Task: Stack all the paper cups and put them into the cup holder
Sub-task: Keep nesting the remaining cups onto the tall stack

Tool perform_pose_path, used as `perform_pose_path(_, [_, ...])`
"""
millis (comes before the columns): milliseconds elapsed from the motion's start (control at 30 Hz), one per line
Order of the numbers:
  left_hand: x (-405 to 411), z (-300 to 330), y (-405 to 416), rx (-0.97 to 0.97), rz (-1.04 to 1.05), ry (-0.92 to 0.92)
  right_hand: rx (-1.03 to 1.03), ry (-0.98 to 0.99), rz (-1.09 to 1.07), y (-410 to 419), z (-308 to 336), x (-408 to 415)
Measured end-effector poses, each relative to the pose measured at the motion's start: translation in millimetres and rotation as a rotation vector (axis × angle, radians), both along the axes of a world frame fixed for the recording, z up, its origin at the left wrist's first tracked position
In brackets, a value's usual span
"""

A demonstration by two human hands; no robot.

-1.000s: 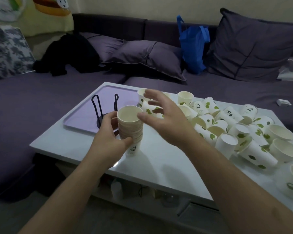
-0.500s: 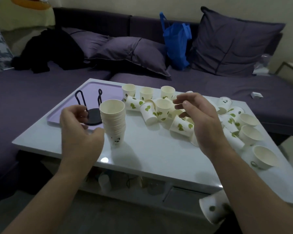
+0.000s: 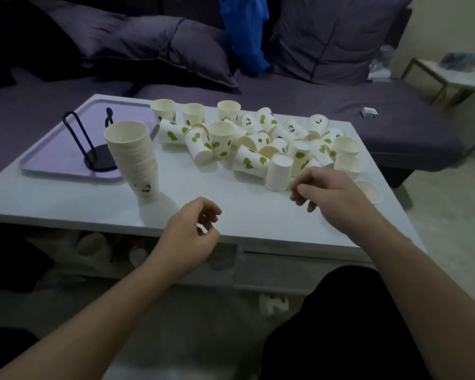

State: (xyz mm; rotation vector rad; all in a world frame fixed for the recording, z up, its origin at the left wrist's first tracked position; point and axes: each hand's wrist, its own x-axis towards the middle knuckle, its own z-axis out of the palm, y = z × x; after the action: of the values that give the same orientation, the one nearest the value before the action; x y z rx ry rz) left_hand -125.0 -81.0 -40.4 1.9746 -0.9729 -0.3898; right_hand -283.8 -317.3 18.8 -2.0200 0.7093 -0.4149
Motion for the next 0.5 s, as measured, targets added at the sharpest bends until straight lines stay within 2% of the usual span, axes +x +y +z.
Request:
perform_pose_path(133, [-10.0,-33.2,-7.5,0.144,-0.104,0.038,-0.048,0.358,0.181,23.0,-13.7,21.2])
perform_pose_path(233, [-18.3,-64.0,-17.6,0.298,-0.179,0.063,-0.151,0.713,0.436,52.1,-39.7,41.2])
perform_pose_path(333, [-29.0,-109.7,-26.3,0.5,-0.285,0.059,-0.067,1.068,0.661,79.2,-99.6,48.1])
perform_pose_path(400, [-34.7,-147.7,-27.2,0.61,-0.283,0.109,-0.068,1.248,0.738,86.5,-146.4,42.0])
perform_pose_path(500, [-38.9,-196.9,-21.9,0.701,-0.206,0.245,-0.071,1.384,0.732,87.9,-199.3,22.9])
